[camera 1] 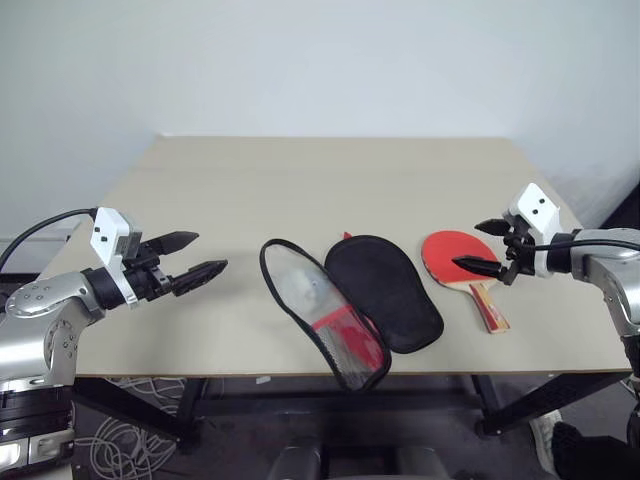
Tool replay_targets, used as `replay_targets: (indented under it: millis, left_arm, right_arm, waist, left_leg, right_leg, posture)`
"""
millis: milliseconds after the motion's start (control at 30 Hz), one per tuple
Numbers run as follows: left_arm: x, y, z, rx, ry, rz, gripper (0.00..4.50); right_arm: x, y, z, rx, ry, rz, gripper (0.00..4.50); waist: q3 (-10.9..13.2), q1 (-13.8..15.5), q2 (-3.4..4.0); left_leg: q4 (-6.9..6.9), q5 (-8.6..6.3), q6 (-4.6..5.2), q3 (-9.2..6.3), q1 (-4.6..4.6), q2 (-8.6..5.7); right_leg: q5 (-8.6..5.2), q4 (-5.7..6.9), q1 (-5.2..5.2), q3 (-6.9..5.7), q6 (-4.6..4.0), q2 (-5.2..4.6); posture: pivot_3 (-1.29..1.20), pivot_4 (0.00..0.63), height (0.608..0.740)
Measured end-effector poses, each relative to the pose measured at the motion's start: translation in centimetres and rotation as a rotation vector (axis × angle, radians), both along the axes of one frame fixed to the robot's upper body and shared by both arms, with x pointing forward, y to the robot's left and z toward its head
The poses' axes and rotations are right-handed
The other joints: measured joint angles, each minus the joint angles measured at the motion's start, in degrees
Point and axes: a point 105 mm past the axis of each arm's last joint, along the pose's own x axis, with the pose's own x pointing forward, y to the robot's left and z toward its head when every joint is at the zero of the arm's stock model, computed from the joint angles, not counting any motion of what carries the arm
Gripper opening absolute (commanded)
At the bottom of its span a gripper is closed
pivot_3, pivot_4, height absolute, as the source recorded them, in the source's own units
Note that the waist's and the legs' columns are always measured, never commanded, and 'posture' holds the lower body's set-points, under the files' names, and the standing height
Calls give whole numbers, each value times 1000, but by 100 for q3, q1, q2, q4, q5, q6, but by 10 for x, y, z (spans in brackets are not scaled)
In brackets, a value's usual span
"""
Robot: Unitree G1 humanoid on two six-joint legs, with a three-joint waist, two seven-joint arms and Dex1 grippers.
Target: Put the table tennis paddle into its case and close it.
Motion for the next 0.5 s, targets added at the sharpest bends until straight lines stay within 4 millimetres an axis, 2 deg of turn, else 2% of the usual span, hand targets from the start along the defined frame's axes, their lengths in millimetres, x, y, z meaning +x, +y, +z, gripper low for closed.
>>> replay_targets:
  millis: [333,500]
  left_arm:
    - [-1,0,-1,2,5,1,4484]
    - [-5,2,-9,3,31,8,4484]
  right_arm:
    - [-1,-2,-4,0,15,-14,4500]
    - [-2,-4,-8,0,28,-30,4500]
  waist:
    - [0,1,0]
    - [0,1,0]
  left_leg:
    - [0,0,0,0,0,1]
    - [0,0,0,-1,0,4]
  right_leg:
    - [0,0,-1,0,0,-1]
    - [0,0,-1,0,-1,0]
  posture:
    - [0,0,734]
    - [0,0,734]
